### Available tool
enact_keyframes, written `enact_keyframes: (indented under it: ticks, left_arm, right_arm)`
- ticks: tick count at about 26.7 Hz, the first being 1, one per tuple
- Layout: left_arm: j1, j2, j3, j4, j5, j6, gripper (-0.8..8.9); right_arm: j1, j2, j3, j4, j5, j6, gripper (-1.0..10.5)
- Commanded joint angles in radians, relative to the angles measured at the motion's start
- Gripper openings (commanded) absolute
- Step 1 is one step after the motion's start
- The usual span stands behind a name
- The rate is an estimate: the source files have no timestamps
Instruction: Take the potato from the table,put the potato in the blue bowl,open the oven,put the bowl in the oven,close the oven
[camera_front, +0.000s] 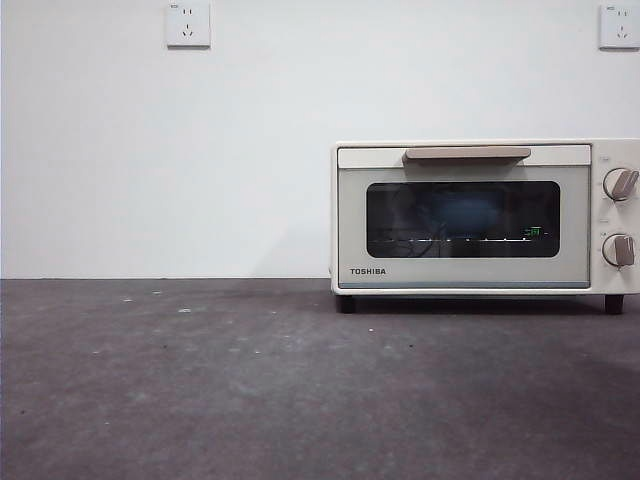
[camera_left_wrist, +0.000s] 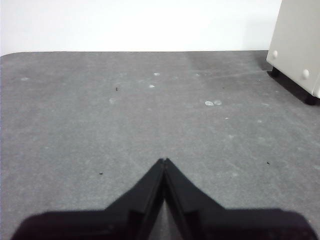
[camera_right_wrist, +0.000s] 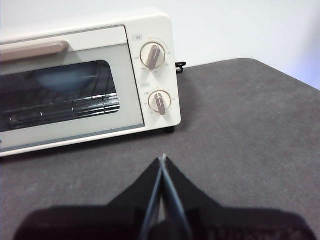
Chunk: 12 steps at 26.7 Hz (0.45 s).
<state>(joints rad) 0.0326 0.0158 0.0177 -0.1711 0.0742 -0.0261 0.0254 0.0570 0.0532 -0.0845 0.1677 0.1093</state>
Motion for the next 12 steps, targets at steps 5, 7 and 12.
enact_keyframes:
  ticks: [5,7,12]
  left_arm:
    - [0.003,0.001,-0.01,0.008,0.005,0.011,-0.04]
    - [0.003,0.003,-0.01,0.008,0.005,0.011,-0.04]
    - [0.003,0.005,-0.01,0.008,0.005,0.011,-0.04]
  right_arm:
    - [-0.002,-0.031,-0.039,-0.039,-0.008,-0.023,0.0]
    - [-0.002,-0.046,-0.039,-0.053,-0.019,-0.068,0.0]
    - [-0.001,-0.05,-0.039,-0.057,-0.031,-0.145,0.0]
